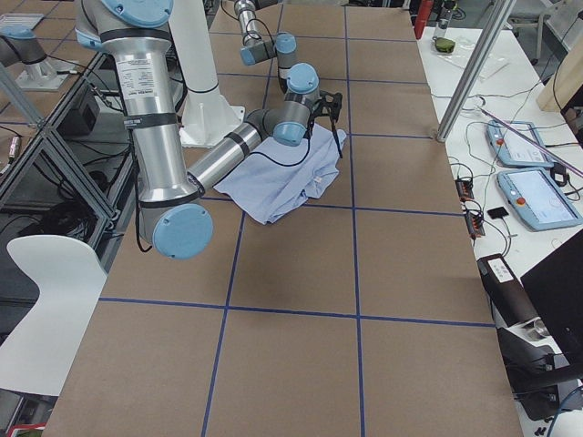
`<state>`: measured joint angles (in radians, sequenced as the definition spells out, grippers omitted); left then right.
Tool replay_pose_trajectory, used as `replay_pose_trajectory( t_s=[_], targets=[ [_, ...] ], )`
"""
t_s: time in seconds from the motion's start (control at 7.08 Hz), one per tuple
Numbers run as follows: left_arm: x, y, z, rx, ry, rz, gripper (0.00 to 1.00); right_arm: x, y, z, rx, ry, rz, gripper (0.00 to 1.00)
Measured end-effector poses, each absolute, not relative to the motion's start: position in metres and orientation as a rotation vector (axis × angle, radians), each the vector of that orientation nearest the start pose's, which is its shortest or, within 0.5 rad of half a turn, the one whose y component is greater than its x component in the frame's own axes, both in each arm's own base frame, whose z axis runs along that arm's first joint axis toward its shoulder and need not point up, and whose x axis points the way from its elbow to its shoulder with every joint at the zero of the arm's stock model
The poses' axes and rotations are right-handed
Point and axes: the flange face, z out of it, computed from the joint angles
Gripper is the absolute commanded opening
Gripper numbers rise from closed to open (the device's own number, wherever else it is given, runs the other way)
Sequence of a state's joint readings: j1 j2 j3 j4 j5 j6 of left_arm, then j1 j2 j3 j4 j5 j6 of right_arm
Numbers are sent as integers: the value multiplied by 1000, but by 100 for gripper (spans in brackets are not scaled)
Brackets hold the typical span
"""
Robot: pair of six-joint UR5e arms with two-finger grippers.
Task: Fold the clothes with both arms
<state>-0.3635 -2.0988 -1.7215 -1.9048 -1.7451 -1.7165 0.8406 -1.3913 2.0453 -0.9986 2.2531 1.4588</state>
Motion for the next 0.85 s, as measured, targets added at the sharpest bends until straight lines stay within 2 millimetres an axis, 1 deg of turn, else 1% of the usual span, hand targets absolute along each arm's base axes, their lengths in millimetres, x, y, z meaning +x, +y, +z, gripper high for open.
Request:
replay_pose_trajectory(
  t_s=[0.14,0.28,0.42,0.57,0.71,0.85],
  targets=[
    [561,-350,251,-35,1032,-383,0,-277,-415,275,12,-1307,206,100],
    [548,-368,256,-6,1027,-396,0,-277,-416,276,11,-1305,208,100],
    [533,-394,261,36,1015,-403,0,-277,-417,278,11,-1302,211,100],
    [519,-429,268,85,994,-410,0,-276,-418,278,11,-1301,213,100],
    [516,-466,270,133,974,-408,0,-276,-418,278,12,-1301,215,100],
    [524,-503,266,182,970,-390,0,-276,-419,278,15,-1300,217,100]
  ],
)
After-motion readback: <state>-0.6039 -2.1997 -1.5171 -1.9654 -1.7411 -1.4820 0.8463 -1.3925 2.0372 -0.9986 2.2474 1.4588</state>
